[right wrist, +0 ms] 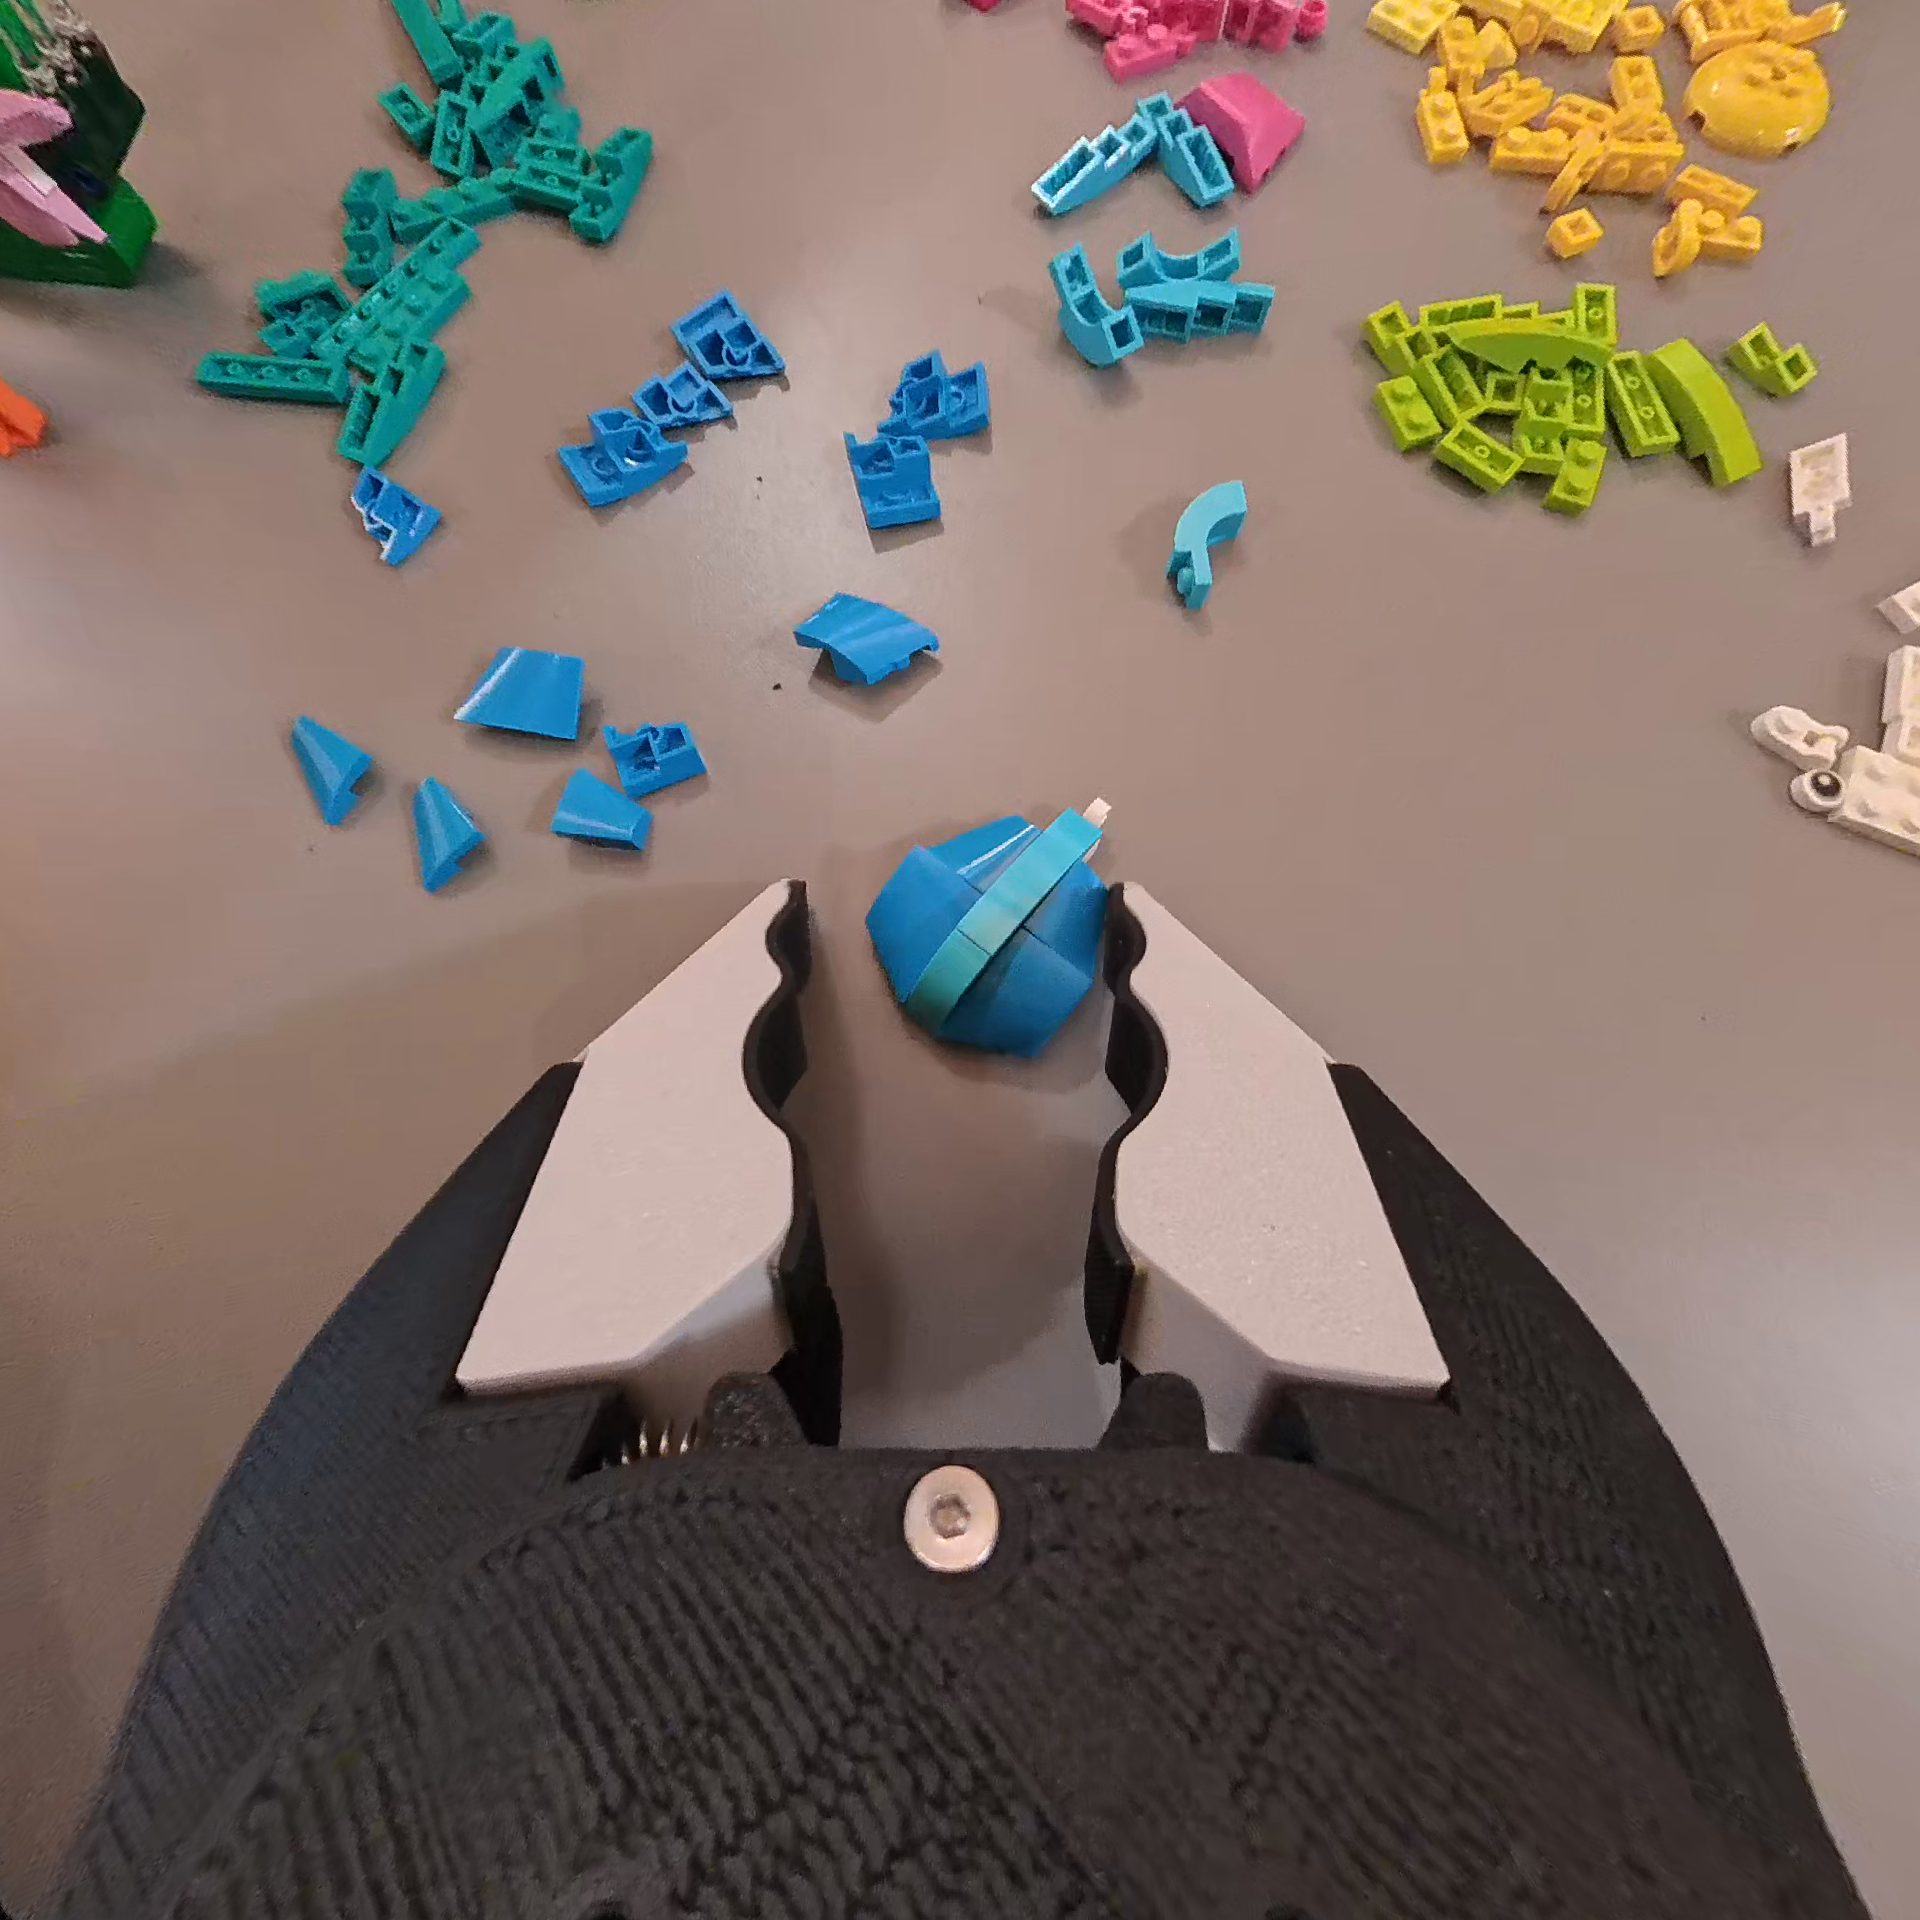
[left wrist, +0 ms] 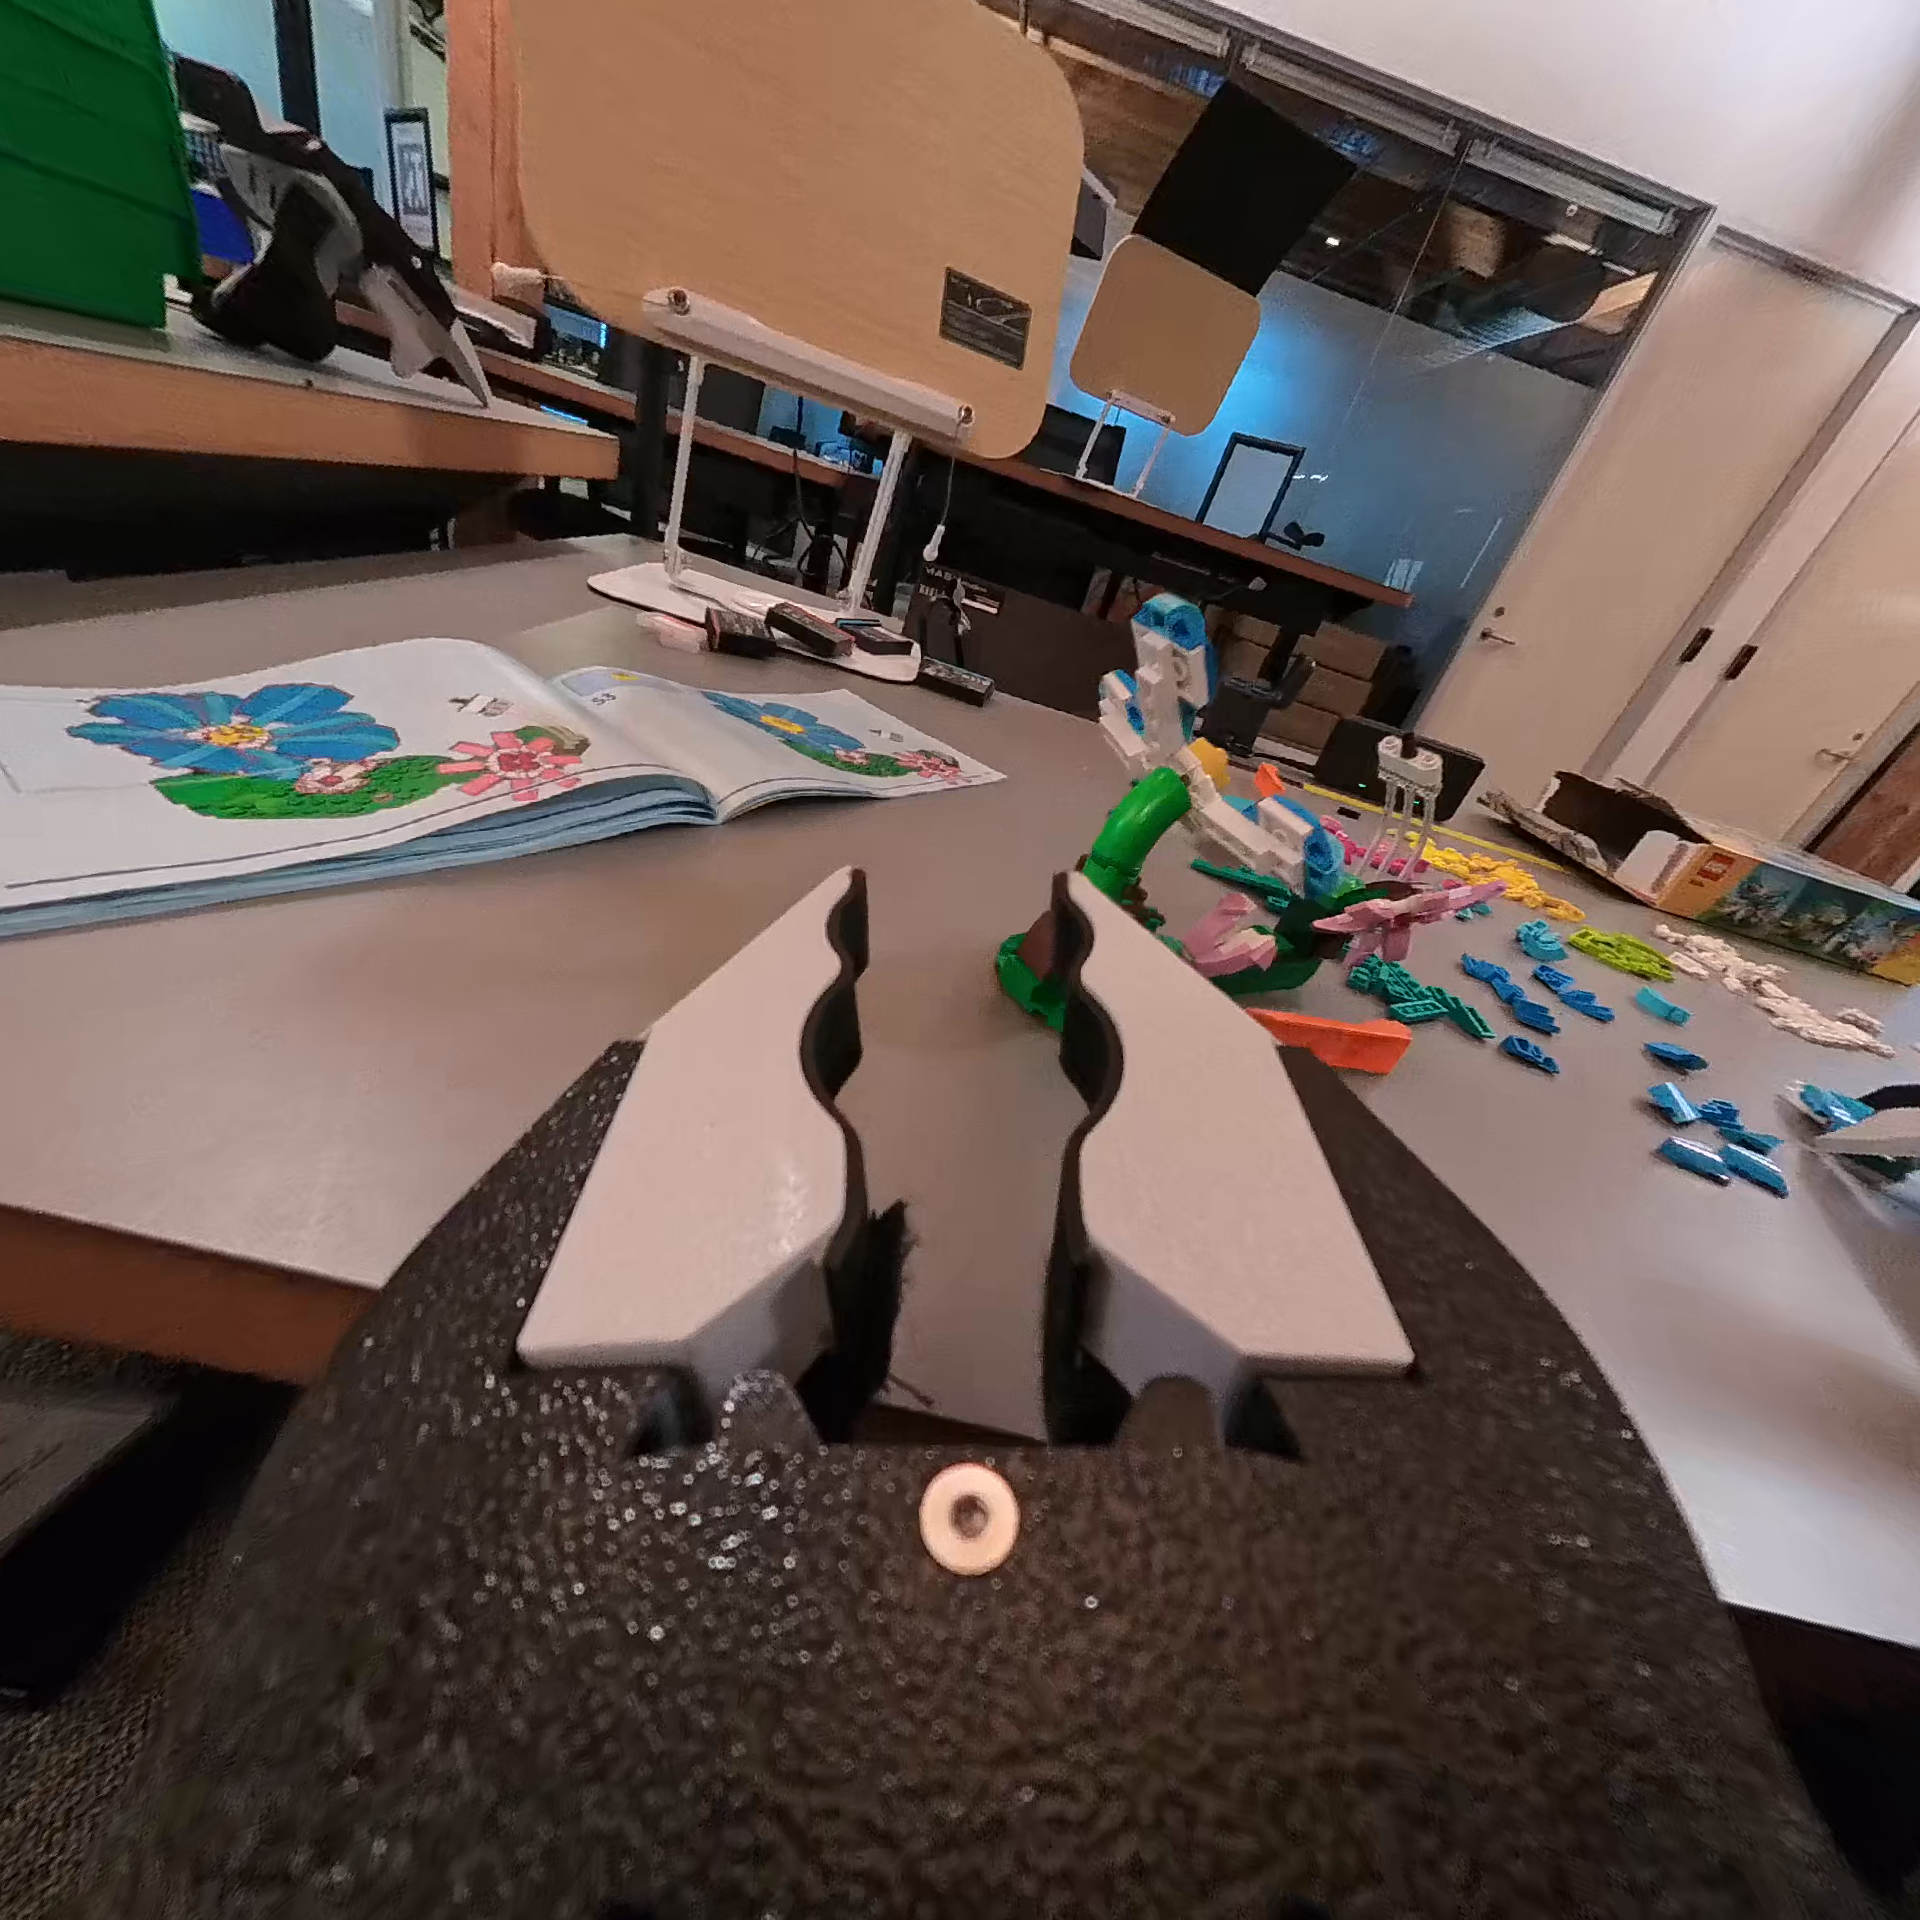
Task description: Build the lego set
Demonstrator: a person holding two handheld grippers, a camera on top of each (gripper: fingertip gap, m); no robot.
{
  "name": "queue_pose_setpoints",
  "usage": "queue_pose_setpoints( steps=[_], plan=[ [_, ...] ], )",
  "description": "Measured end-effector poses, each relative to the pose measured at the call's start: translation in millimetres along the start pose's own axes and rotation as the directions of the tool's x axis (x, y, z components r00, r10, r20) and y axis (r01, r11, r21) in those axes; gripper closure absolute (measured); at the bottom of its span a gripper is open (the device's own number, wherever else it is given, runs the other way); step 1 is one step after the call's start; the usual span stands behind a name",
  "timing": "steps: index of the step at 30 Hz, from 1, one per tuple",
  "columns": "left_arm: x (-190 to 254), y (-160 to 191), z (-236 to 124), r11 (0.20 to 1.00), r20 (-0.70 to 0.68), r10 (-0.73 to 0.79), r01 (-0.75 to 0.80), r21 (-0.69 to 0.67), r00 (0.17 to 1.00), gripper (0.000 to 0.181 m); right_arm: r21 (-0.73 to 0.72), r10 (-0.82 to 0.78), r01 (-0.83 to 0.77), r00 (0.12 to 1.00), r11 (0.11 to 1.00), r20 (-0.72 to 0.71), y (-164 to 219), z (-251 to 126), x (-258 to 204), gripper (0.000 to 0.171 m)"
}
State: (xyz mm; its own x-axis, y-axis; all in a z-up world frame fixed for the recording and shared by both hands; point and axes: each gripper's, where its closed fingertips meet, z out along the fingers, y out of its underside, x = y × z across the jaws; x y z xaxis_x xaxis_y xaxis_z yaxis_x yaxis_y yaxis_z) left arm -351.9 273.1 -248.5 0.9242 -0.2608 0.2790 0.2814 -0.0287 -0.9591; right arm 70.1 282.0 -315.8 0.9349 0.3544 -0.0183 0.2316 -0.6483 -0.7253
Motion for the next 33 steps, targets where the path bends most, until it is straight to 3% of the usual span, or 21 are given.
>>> queue_pose_setpoints(
  steps=[1, 33],
  plan=[
    [-1, 0, 0, 1.000, 0.002, 0.001, -0.001, 0.000, 1.000, 0.148, -0.005, -0.002, 0.002, 1.000, 1.000, 0.001, 0, 1, 0, 0.115],
    [-7, 12, 2, 0.999, 0.006, -0.017, 0.017, -0.029, 1.000, 0.149, 0.005, -0.024, 0.024, 1.000, 1.000, -0.004, -4, 4, 2, 0.118]
  ],
)
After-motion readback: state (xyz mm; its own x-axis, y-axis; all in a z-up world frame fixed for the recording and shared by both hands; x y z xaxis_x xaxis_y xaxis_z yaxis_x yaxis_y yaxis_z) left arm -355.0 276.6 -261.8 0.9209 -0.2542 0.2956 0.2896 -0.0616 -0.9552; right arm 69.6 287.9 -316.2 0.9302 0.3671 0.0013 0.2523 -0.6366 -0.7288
